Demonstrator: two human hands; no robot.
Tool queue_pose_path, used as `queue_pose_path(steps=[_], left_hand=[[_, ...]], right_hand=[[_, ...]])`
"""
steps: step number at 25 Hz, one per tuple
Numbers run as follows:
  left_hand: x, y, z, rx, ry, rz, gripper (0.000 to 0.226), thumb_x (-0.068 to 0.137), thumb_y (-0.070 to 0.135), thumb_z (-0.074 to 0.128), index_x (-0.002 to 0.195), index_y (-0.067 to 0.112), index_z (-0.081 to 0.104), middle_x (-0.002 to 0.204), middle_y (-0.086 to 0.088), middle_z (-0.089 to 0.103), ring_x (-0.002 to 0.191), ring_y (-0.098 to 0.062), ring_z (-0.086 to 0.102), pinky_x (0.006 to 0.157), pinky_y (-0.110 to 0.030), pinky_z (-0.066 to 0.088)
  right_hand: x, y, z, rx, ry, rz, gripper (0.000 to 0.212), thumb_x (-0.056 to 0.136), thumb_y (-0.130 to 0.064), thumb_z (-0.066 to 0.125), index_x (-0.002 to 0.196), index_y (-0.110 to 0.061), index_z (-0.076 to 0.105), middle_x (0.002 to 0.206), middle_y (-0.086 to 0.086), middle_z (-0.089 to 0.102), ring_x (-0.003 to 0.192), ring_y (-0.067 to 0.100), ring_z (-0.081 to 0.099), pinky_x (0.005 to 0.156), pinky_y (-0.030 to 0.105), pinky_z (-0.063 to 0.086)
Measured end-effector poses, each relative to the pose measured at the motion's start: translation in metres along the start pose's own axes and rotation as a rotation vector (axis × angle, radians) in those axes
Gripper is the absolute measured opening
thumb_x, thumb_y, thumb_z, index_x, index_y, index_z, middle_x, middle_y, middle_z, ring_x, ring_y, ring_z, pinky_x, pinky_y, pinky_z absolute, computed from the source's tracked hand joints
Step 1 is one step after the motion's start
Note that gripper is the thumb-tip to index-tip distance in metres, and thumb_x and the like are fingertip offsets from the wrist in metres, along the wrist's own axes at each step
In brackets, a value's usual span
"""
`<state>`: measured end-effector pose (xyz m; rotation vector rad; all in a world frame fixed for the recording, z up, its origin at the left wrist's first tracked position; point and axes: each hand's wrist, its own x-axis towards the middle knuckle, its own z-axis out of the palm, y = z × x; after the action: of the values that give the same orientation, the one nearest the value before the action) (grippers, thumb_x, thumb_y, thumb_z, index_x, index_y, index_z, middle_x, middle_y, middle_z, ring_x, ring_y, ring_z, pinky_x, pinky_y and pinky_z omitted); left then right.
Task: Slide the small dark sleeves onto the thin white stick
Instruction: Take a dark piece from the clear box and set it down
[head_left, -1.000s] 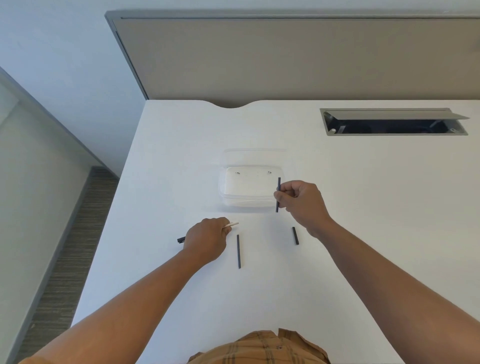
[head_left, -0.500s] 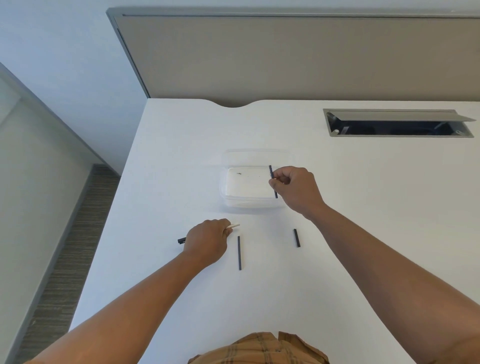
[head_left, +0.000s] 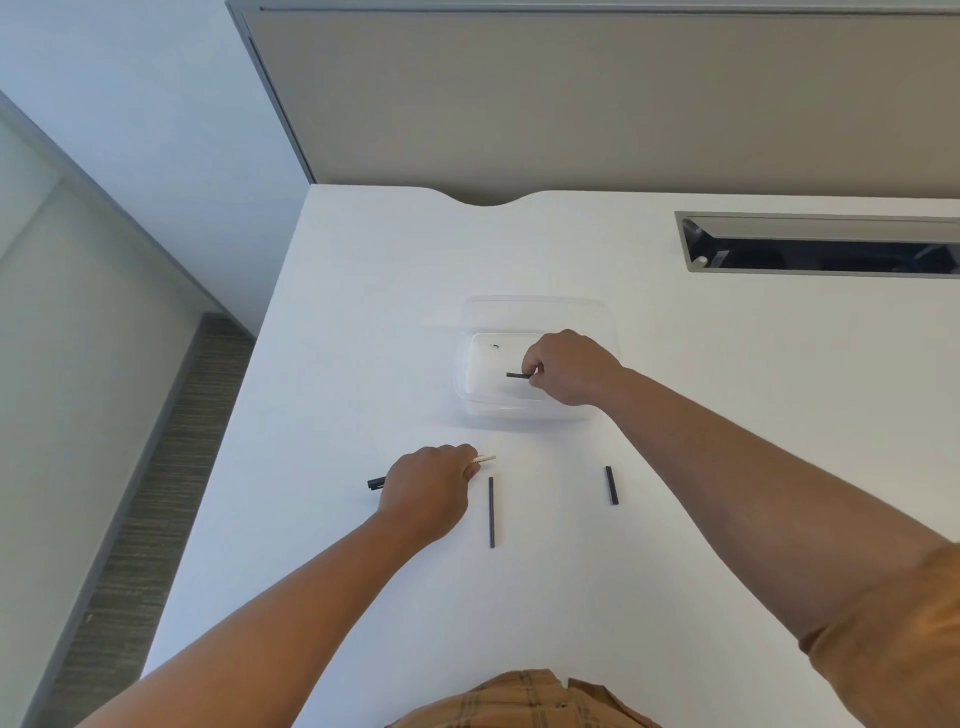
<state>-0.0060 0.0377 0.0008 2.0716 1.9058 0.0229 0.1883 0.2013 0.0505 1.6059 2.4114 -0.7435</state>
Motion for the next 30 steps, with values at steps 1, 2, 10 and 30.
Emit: queue_pose_path(steps=[1, 2, 10, 30], left_hand=[[0.001, 0.0, 0.0, 0.002, 0.002, 0.002, 0.02, 0.102, 0.031, 0.038, 0.083, 0.027, 0.042, 0.067, 0.007, 0.046, 0.063, -0.024, 0.048, 0.05, -0.032, 0.024], [0.001, 0.0, 0.0, 0.007, 0.004, 0.006, 0.021, 0.102, 0.031, 0.039, 0.082, 0.027, 0.041, 0.066, 0.007, 0.045, 0.063, -0.025, 0.047, 0.049, -0.032, 0.022], [0.001, 0.001, 0.002, 0.03, 0.013, 0.044, 0.02, 0.102, 0.029, 0.04, 0.081, 0.027, 0.039, 0.066, 0.008, 0.043, 0.062, -0.024, 0.045, 0.052, -0.033, 0.027], [-0.023, -0.006, -0.003, -0.097, -0.036, 0.016, 0.024, 0.104, 0.034, 0.037, 0.093, 0.023, 0.056, 0.077, 0.003, 0.061, 0.073, -0.024, 0.056, 0.055, -0.032, 0.04]], right_hand=[[0.002, 0.001, 0.001, -0.008, -0.007, -0.004, 0.021, 0.095, -0.02, 0.059, 0.108, -0.025, 0.074, 0.112, 0.004, 0.069, 0.095, 0.028, 0.063, 0.08, 0.038, 0.054], [0.004, 0.001, 0.002, -0.017, -0.014, -0.008, 0.021, 0.095, -0.019, 0.059, 0.11, -0.025, 0.073, 0.114, 0.004, 0.069, 0.097, 0.028, 0.063, 0.081, 0.038, 0.054], [-0.002, 0.007, -0.001, 0.068, 0.12, -0.024, 0.028, 0.099, -0.018, 0.056, 0.124, -0.02, 0.067, 0.114, 0.004, 0.069, 0.107, 0.028, 0.062, 0.09, 0.041, 0.052], [-0.117, -0.008, 0.077, 0.519, 0.469, -0.037, 0.01, 0.089, -0.018, 0.066, 0.093, -0.022, 0.073, 0.079, -0.017, 0.063, 0.067, 0.0, 0.06, 0.07, 0.022, 0.048]])
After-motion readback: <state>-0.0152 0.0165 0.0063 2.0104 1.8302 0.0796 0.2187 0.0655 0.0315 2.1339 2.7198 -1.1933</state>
